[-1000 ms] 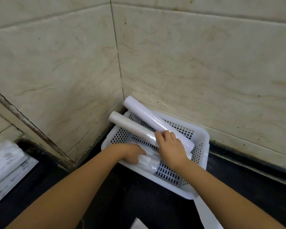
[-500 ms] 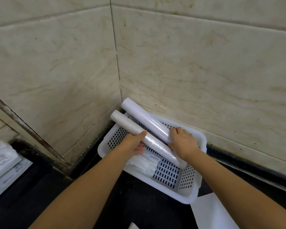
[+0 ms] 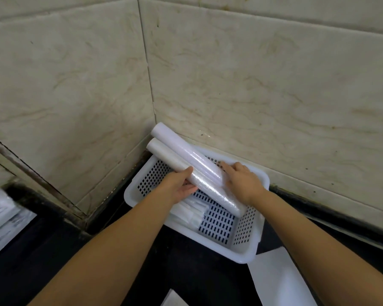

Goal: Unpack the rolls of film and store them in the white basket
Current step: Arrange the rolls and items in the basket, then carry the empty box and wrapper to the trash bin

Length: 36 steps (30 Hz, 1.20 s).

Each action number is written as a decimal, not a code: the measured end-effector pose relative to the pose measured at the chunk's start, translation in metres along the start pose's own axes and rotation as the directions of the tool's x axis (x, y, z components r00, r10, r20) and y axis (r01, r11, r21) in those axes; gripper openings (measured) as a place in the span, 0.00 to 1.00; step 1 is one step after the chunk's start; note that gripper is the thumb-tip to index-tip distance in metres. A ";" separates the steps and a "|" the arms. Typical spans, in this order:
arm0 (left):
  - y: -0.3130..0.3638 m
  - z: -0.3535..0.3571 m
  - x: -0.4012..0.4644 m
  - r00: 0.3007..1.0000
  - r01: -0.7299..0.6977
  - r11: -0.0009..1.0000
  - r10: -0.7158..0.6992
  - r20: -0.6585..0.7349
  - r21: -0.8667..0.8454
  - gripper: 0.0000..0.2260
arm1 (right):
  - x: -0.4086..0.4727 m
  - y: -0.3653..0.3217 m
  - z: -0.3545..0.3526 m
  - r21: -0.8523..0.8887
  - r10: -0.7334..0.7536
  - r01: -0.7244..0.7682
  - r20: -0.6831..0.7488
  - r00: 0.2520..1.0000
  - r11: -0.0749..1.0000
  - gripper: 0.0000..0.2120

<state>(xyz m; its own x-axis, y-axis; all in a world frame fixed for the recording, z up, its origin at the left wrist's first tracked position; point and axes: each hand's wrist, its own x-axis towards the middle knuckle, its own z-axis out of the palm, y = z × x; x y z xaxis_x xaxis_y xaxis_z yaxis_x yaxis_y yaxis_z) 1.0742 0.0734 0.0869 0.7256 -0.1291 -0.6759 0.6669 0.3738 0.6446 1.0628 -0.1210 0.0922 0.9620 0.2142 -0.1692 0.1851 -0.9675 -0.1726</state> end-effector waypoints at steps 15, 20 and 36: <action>-0.119 -0.019 -0.192 0.759 -0.651 0.231 0.230 0.609 0.723 0.12 | -0.233 0.044 0.022 0.274 0.454 -0.469 0.121 0.883 0.840 0.28; -0.183 -0.042 -0.186 0.784 -0.594 -0.622 -0.304 0.542 0.510 0.42 | -0.296 0.039 0.068 0.105 0.589 -0.653 0.344 0.732 0.750 0.36; -0.176 -0.004 -0.269 0.806 -0.470 0.657 0.047 0.590 0.589 0.20 | -0.407 -0.007 0.023 0.697 0.641 -0.399 -0.114 0.759 0.596 0.08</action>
<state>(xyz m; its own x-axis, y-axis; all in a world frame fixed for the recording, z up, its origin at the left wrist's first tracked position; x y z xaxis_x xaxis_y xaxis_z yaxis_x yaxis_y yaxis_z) 0.7606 0.0460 0.1539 0.7163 -0.6284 -0.3033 0.1967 -0.2351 0.9519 0.6657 -0.1987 0.1395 0.8716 -0.4732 -0.1280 -0.4130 -0.5683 -0.7117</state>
